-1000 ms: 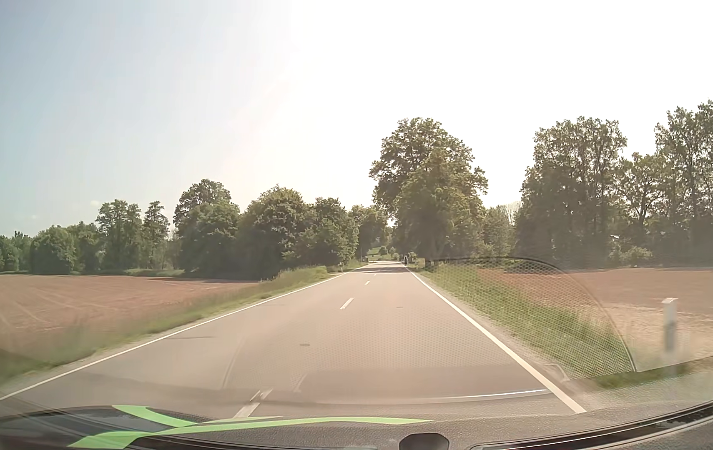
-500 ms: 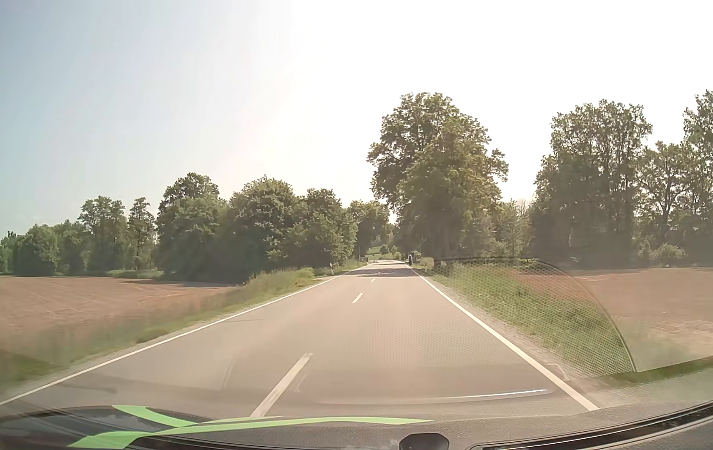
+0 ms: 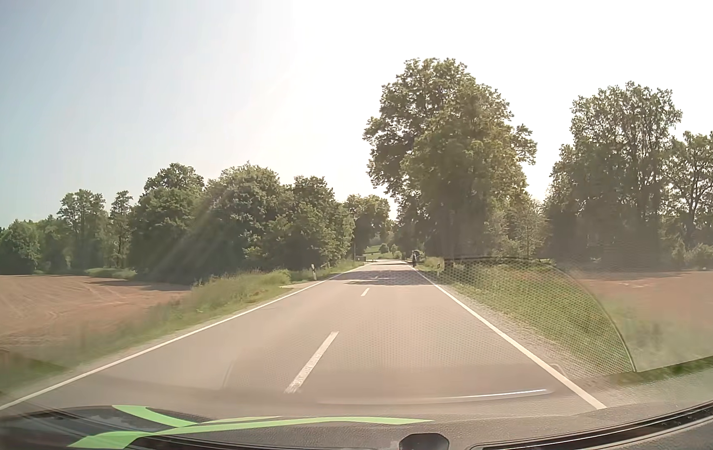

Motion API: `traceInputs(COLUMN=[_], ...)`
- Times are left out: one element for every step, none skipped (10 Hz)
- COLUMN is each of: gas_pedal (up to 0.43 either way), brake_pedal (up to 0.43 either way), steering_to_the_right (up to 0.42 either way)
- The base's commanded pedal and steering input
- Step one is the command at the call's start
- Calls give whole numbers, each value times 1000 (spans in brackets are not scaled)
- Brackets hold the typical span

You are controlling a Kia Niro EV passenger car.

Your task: Follow the waypoints while adhering to traffic rules and regulations

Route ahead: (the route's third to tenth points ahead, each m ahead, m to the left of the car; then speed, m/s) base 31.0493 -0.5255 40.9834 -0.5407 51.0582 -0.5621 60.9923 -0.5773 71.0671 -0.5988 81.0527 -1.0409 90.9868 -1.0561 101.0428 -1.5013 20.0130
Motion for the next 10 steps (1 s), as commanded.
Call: traceInputs(gas_pedal=[110, 110, 110, 110, 110, 110, 130, 130, 130, 130], brake_pedal=[0, 0, 0, 0, 0, 0, 0, 0, 0, 0], steering_to_the_right=[-3, -3, -2, -2, -1, 0, 0, 0, 0, 0])
